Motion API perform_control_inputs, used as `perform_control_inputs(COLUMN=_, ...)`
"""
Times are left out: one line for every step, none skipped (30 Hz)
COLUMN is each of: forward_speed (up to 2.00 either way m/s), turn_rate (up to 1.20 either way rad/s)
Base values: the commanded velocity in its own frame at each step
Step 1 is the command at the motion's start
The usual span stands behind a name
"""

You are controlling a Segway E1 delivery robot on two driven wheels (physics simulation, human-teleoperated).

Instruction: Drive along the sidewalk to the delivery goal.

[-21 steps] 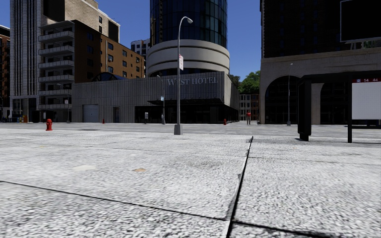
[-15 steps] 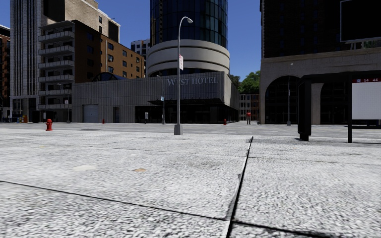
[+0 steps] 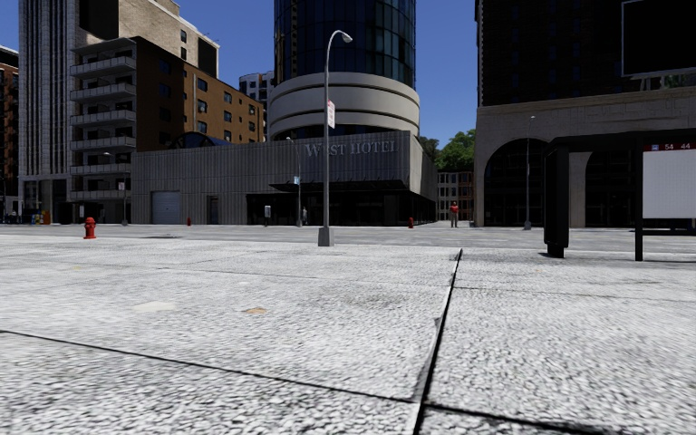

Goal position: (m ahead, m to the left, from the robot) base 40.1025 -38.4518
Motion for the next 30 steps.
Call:
perform_control_inputs(forward_speed=0.0, turn_rate=0.0)
perform_control_inputs(forward_speed=0.0, turn_rate=0.0)
perform_control_inputs(forward_speed=0.0, turn_rate=0.0)
perform_control_inputs(forward_speed=0.0, turn_rate=0.0)
perform_control_inputs(forward_speed=0.0, turn_rate=0.0)
perform_control_inputs(forward_speed=0.0, turn_rate=0.0)
perform_control_inputs(forward_speed=0.0, turn_rate=0.0)
perform_control_inputs(forward_speed=0.0, turn_rate=0.0)
perform_control_inputs(forward_speed=0.0, turn_rate=0.0)
perform_control_inputs(forward_speed=0.23, turn_rate=0.0)
perform_control_inputs(forward_speed=0.42, turn_rate=-0.07)
perform_control_inputs(forward_speed=0.42, turn_rate=-0.07)
perform_control_inputs(forward_speed=0.57, turn_rate=-0.26)
perform_control_inputs(forward_speed=0.61, turn_rate=-0.39)
perform_control_inputs(forward_speed=0.62, turn_rate=-0.44)
perform_control_inputs(forward_speed=0.62, turn_rate=-0.44)
perform_control_inputs(forward_speed=0.63, turn_rate=-0.46)
perform_control_inputs(forward_speed=0.63, turn_rate=-0.47)
perform_control_inputs(forward_speed=0.65, turn_rate=-0.47)
perform_control_inputs(forward_speed=0.72, turn_rate=-0.47)
perform_control_inputs(forward_speed=0.72, turn_rate=-0.47)
perform_control_inputs(forward_speed=0.74, turn_rate=-0.47)
perform_control_inputs(forward_speed=0.75, turn_rate=-0.47)
perform_control_inputs(forward_speed=0.76, turn_rate=-0.48)
perform_control_inputs(forward_speed=0.76, turn_rate=-0.48)
perform_control_inputs(forward_speed=0.77, turn_rate=-0.54)
perform_control_inputs(forward_speed=0.78, turn_rate=-0.57)
perform_control_inputs(forward_speed=0.79, turn_rate=-0.58)
perform_control_inputs(forward_speed=0.82, turn_rate=-0.59)
perform_control_inputs(forward_speed=0.82, turn_rate=-0.59)
